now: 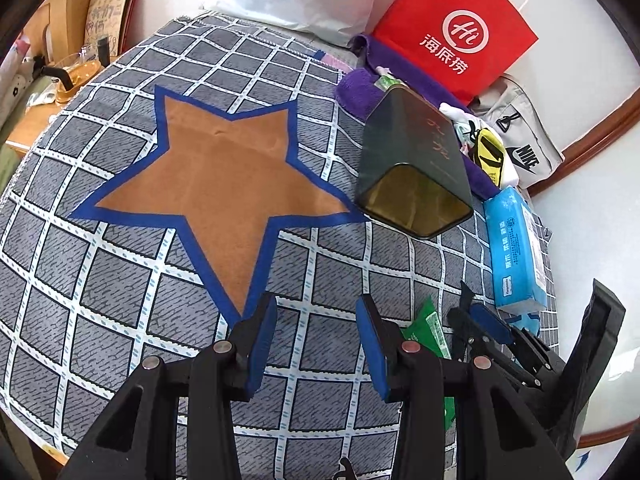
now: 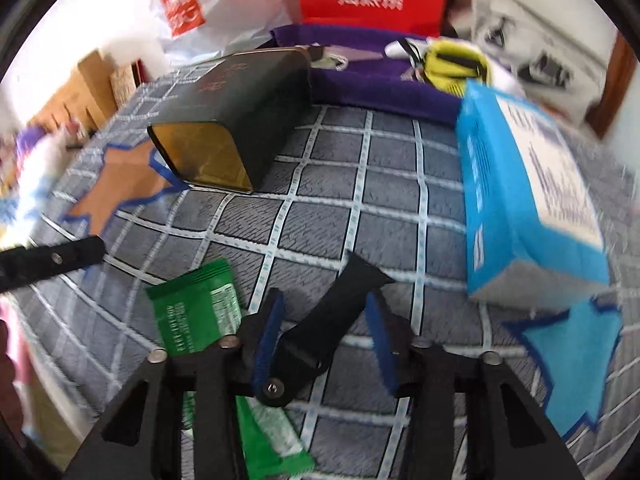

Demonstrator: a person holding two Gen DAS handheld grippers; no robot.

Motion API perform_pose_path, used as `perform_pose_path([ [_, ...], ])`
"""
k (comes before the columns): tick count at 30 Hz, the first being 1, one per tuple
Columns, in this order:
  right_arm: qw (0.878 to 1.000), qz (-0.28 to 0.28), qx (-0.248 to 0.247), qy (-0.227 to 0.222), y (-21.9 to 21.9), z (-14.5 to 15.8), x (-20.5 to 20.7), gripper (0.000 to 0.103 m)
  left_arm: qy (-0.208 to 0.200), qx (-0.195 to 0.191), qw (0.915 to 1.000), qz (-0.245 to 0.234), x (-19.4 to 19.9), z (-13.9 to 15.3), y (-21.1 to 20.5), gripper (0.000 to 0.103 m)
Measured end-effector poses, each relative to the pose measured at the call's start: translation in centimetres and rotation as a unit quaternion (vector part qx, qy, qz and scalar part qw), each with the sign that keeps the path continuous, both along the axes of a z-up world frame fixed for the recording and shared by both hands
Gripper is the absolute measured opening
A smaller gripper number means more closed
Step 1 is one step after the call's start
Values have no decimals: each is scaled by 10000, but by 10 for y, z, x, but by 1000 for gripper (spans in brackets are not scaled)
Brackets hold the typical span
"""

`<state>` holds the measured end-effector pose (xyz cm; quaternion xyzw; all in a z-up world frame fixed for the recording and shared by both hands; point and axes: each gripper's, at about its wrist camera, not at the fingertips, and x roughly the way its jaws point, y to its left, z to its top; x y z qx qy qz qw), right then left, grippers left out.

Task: Organize soft objects
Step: 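Move the right tool to the black strap piece while the left tool reaches the green packet, then grasp the black strap piece with the right tool while the left tool grasps the green packet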

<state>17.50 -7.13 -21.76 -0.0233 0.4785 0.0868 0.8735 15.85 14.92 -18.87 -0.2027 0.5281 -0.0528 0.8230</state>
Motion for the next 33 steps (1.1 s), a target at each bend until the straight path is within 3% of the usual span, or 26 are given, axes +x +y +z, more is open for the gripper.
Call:
perform_pose_path([
  [2,9998,151,-31,-102,2,0,1,23,20,-1,10000,9,1,-1,-1,39],
  [9,9986,520,68,-122,-22,7,-19,10,-2,63,10000,-59,1,3,-10,39],
  [16,9984,510,198,134,-59,4,-45,10,83,137,9996,-228,2,0,-30,39],
  [22,9978,502,408,111,-71,-3,-49,18,149,275,9991,-278,-4,1,-41,39],
  [26,9947,735,723,55,-70,-4,-48,43,155,372,9989,-242,-7,4,-44,39],
  [28,9948,866,528,-133,-63,-6,-51,41,152,396,9988,-239,-8,5,-46,39],
  [29,9953,880,265,-289,-60,-6,-54,28,153,416,9987,-242,-8,6,-47,39],
  [30,9955,867,113,-361,-60,-7,-54,21,155,441,9986,-252,-8,6,-49,39],
  [33,9950,888,335,-319,-69,-7,-54,21,197,482,9982,-300,-9,6,-54,39],
])
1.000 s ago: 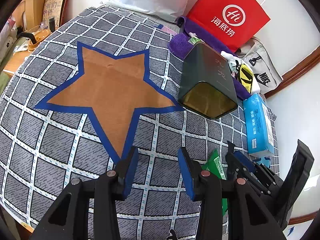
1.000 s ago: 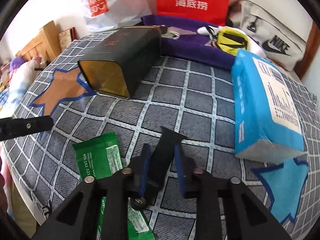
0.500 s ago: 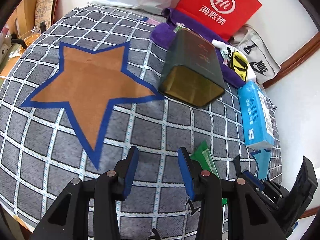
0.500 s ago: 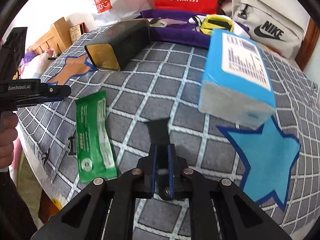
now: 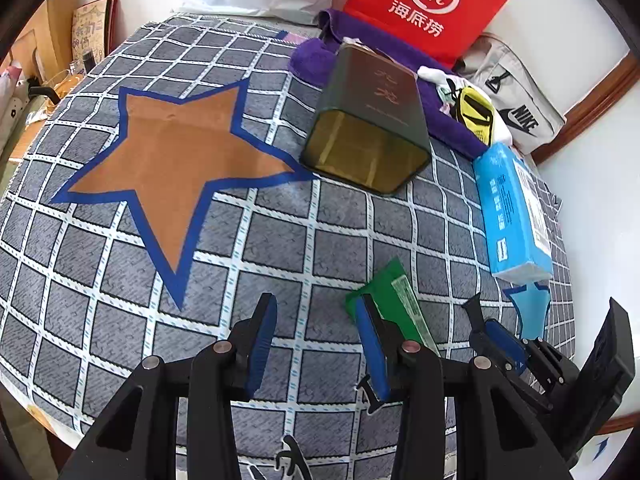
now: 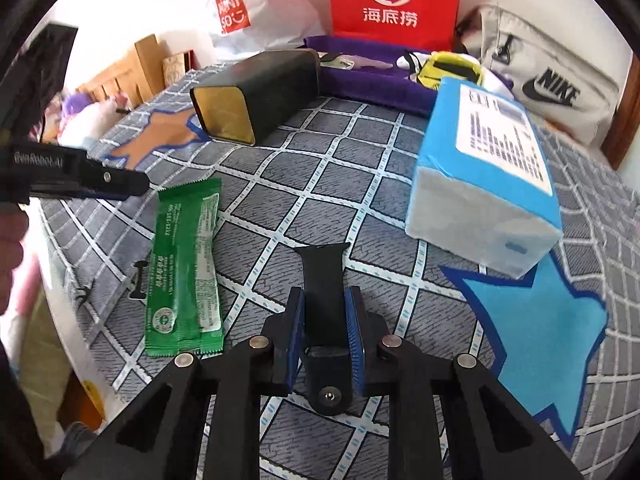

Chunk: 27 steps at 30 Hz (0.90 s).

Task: Organize soft objects
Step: 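Grasp the black strap piece with the right tool while the left tool grasps the green packet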

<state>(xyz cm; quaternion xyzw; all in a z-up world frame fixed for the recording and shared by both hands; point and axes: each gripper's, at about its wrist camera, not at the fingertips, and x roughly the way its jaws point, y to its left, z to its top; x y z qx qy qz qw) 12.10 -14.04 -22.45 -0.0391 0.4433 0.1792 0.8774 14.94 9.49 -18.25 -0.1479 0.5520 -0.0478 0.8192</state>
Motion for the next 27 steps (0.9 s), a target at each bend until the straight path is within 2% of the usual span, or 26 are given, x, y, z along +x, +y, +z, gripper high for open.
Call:
perform_pose_path([
  [7,9999,-70,113,-81,-1,-1,-5,26,67,122,9998,-143,-5,1,-12,39],
  [9,9997,-131,106,-192,-1,-2,-6,22,111,144,9997,-167,-7,1,-17,39],
  [13,9994,-88,31,-343,-1,-2,-10,21,203,158,9994,-250,-11,-1,-28,40],
  [15,9994,-115,160,-272,-7,-1,-11,20,260,158,9991,-302,-14,-4,-35,45],
  [18,9990,-231,291,-246,-18,3,-13,20,362,192,9984,-385,-17,-10,-46,46],
  [23,9980,-338,453,-293,-37,12,-21,20,298,323,9981,-422,-19,-12,-65,56],
  [24,9978,-352,458,-327,-41,14,-23,20,297,353,9980,-422,-18,-13,-70,60],
  [27,9970,-423,510,-389,-50,19,-26,20,315,599,9970,-377,-14,-14,-84,67],
])
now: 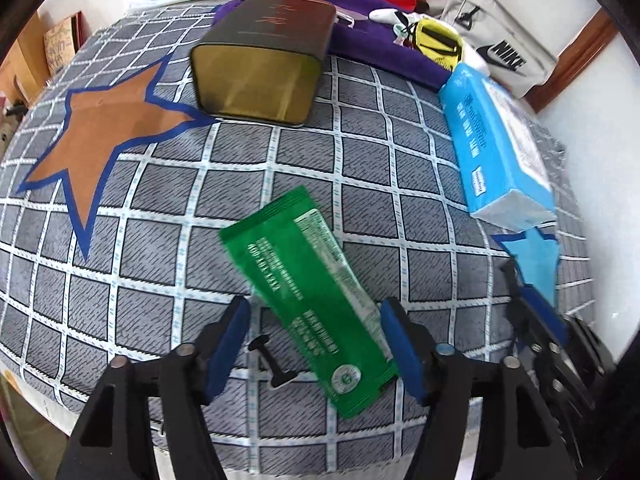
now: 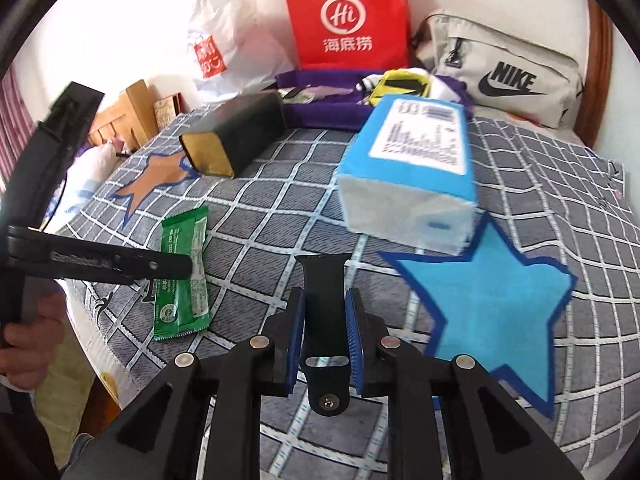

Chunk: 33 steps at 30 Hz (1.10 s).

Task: Organize soft objects
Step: 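Grasp the black strap piece with the right tool while the left tool grasps the green packet, then carry the strap piece with the right tool while the left tool carries the green packet to the towel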

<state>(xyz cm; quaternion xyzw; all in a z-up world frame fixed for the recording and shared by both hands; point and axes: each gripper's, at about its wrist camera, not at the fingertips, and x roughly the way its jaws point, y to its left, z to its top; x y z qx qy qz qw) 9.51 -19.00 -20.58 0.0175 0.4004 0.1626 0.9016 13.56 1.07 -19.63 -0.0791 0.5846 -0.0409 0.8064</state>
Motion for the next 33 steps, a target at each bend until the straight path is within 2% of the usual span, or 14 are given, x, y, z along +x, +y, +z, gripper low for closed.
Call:
perform_pose_path([
  [4,9999,-121,56,-12,-12,2,-3,20,-94,452,9989,104,4,-2,-20,69],
  [7,9997,-181,141,0,-20,3,-5,20,-207,643,9977,32,5,-3,-33,69],
  [8,9997,-185,163,-3,-22,3,-6,20,-236,765,9968,39,4,-3,-36,67],
  [10,9996,-209,172,-49,-26,6,-8,20,-304,924,9953,12,3,-2,-42,55],
  [11,9996,-218,173,-61,-28,6,-9,20,-311,952,9950,-6,2,-1,-44,52],
  [13,9994,-246,220,-97,-31,9,-10,20,-289,929,9952,-39,1,0,-45,42],
  [16,9991,-274,286,-134,-35,13,-12,20,-199,792,9967,-30,0,3,-42,36],
  [21,9989,-270,319,-208,-38,25,-14,20,-94,485,9988,67,0,10,-32,34],
  [33,9985,-295,310,-335,-44,49,-13,20,-515,257,9981,196,0,54,-22,34],
])
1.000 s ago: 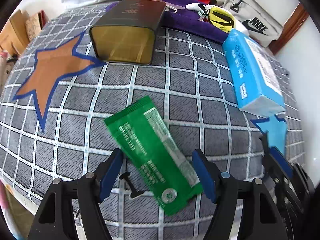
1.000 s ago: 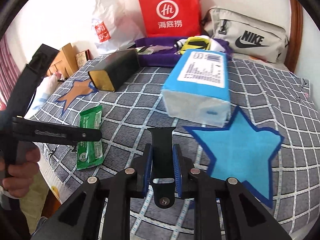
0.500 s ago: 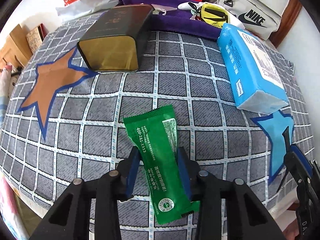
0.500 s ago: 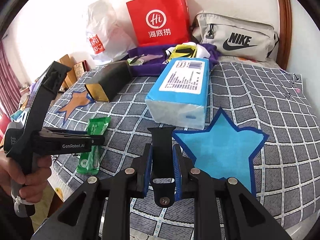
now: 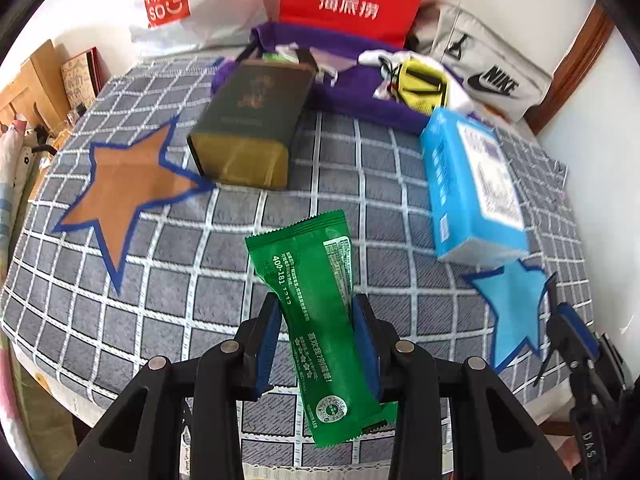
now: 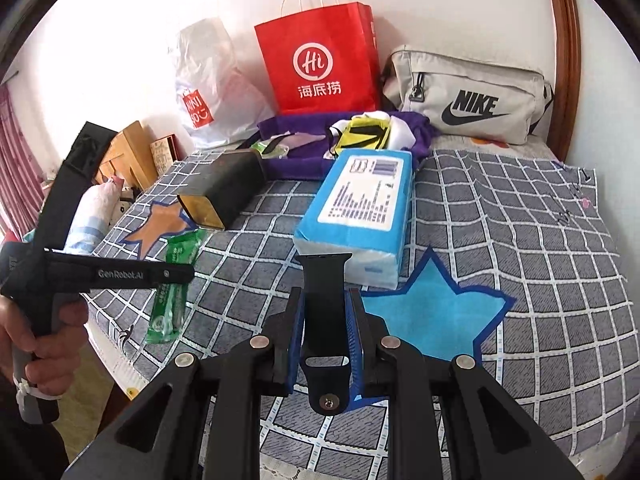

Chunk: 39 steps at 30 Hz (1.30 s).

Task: Organize soft objects
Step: 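Carry the strap piece with the right tool while the left tool carries the green packet to the towel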

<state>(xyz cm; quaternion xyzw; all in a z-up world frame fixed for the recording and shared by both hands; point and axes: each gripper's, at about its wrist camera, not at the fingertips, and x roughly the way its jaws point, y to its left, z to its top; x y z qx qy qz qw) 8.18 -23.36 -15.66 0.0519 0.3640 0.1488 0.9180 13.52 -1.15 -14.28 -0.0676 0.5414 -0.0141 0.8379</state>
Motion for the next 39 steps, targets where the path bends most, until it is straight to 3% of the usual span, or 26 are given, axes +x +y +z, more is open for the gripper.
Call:
perform_pose_path([
  [22,9993,-26,49,-364,13,67,32,20,-857,-136,9962,30,25,81,12,34],
  [39,9979,-159,-56,-626,20,96,73,20,-1145,-238,9931,83,59,103,31,34],
])
